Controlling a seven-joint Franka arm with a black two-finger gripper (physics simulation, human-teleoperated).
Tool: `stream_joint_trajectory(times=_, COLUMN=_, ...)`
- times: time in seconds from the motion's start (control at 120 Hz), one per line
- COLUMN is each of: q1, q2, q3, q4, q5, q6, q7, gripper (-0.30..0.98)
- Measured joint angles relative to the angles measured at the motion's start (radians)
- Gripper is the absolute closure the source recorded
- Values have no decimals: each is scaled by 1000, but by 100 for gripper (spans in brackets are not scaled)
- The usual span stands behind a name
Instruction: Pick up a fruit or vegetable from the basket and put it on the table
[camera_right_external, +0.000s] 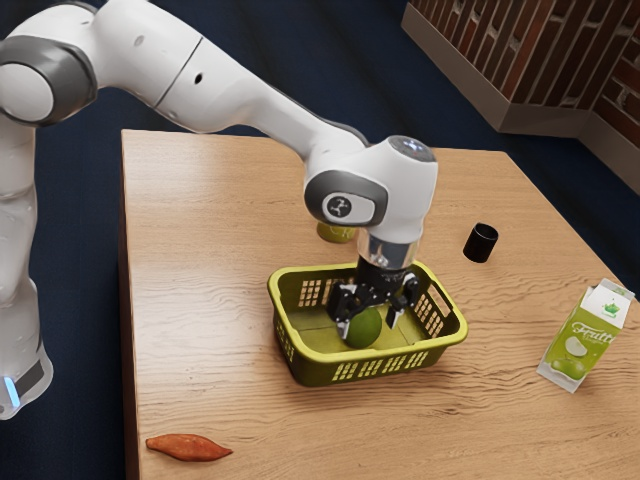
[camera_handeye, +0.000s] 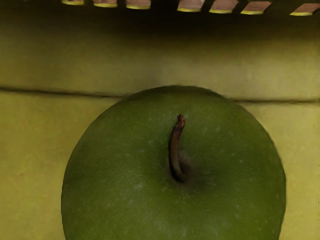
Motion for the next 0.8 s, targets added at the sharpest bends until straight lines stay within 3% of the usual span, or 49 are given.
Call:
stream_joint_trajectory(times=0.408, q1=8, q2=21, q3=6, q4=-7, q5=10, q6=26, q7=-2, gripper=0)
stream_joint_trajectory(times=0.583, q1=11, q2=21, q3=6, q4=-18, q5=19, q6=28, q7=3, gripper=25)
stream_joint_trajectory(times=0.8, q1=10, q2=-7, q3=4, q4=-28, q5=17, q6=25, q7=17, gripper=35)
